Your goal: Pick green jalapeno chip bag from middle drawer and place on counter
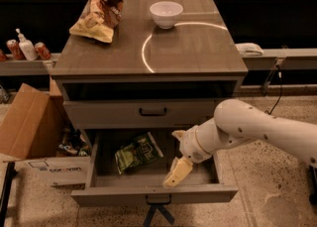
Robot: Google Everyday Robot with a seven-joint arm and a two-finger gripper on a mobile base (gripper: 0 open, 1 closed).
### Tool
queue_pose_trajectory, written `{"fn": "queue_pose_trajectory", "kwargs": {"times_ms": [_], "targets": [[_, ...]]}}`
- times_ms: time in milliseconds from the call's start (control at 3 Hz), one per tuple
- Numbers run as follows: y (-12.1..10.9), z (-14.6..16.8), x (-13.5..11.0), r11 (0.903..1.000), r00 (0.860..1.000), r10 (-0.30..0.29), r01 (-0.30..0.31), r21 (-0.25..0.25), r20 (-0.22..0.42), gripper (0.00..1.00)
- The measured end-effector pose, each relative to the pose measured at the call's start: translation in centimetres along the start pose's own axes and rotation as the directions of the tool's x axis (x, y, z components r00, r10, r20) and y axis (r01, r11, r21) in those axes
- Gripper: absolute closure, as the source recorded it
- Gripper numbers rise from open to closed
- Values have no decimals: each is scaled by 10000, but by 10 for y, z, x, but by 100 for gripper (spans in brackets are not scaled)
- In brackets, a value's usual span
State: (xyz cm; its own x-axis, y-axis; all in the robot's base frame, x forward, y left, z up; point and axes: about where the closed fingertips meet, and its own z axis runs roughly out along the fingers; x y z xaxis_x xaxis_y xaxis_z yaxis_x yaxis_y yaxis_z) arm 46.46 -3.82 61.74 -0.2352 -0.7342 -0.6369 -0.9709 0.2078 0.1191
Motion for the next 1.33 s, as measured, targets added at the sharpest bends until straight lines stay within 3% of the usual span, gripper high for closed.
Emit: {"fn": "queue_pose_trajectory", "kwargs": {"times_ms": [333, 667, 1333], "targets": [[-21, 42, 18, 9999, 9991, 103, -105, 47, 408, 0], [-40, 96, 30, 9970, 9896, 749, -719, -293, 1230, 0], [-43, 104, 33, 9975, 9875, 702, -709, 1, 1409, 0]]}}
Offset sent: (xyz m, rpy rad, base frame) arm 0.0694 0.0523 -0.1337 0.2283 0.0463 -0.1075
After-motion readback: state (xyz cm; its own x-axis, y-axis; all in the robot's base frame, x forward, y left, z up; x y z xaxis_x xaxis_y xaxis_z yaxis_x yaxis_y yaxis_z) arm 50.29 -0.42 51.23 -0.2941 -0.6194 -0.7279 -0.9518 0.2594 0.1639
